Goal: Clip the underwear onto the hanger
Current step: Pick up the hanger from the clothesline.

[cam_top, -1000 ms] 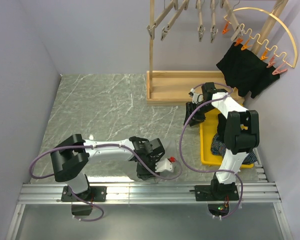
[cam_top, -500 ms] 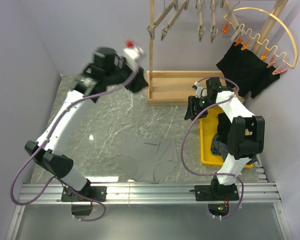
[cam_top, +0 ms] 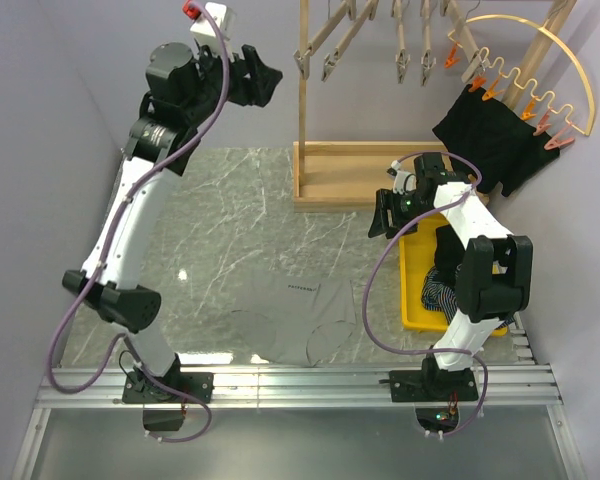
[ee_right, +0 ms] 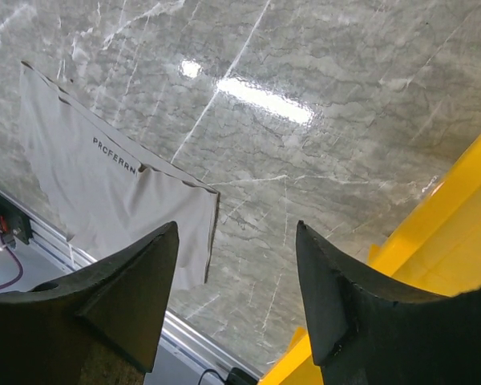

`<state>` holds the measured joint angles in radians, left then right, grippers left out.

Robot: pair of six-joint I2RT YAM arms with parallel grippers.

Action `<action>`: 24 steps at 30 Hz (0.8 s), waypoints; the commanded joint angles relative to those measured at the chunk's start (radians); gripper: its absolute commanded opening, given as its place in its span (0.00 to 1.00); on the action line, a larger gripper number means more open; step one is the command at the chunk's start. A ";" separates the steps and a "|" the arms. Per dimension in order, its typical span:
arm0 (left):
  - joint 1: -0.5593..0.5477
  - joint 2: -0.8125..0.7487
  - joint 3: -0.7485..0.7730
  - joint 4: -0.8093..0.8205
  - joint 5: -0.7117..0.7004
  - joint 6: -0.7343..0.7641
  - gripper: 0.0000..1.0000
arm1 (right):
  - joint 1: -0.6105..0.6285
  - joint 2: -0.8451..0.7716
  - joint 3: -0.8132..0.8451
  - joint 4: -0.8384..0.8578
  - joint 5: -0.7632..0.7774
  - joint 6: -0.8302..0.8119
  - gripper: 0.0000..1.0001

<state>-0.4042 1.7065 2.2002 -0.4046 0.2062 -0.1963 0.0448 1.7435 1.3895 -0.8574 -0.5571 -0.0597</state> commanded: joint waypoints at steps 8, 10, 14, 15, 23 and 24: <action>0.005 0.133 0.095 0.162 0.106 -0.150 0.80 | -0.010 -0.022 0.031 0.017 0.008 0.012 0.68; 0.005 0.142 0.093 0.176 0.128 -0.175 0.81 | -0.010 -0.022 0.029 0.017 0.006 0.011 0.68; 0.005 0.154 0.082 0.197 0.147 -0.192 0.82 | -0.011 -0.018 0.023 0.020 0.002 0.011 0.68; 0.005 0.156 0.075 0.210 0.159 -0.196 0.82 | -0.010 -0.016 0.022 0.021 0.002 0.011 0.68; 0.005 0.188 0.079 0.263 0.167 -0.227 0.81 | -0.010 -0.009 0.022 0.023 0.002 0.011 0.68; 0.005 0.199 0.081 0.265 0.162 -0.233 0.81 | -0.011 -0.009 0.020 0.023 0.003 0.011 0.68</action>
<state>-0.3996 1.8820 2.2391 -0.2066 0.3515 -0.3939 0.0448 1.7439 1.3895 -0.8528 -0.5503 -0.0521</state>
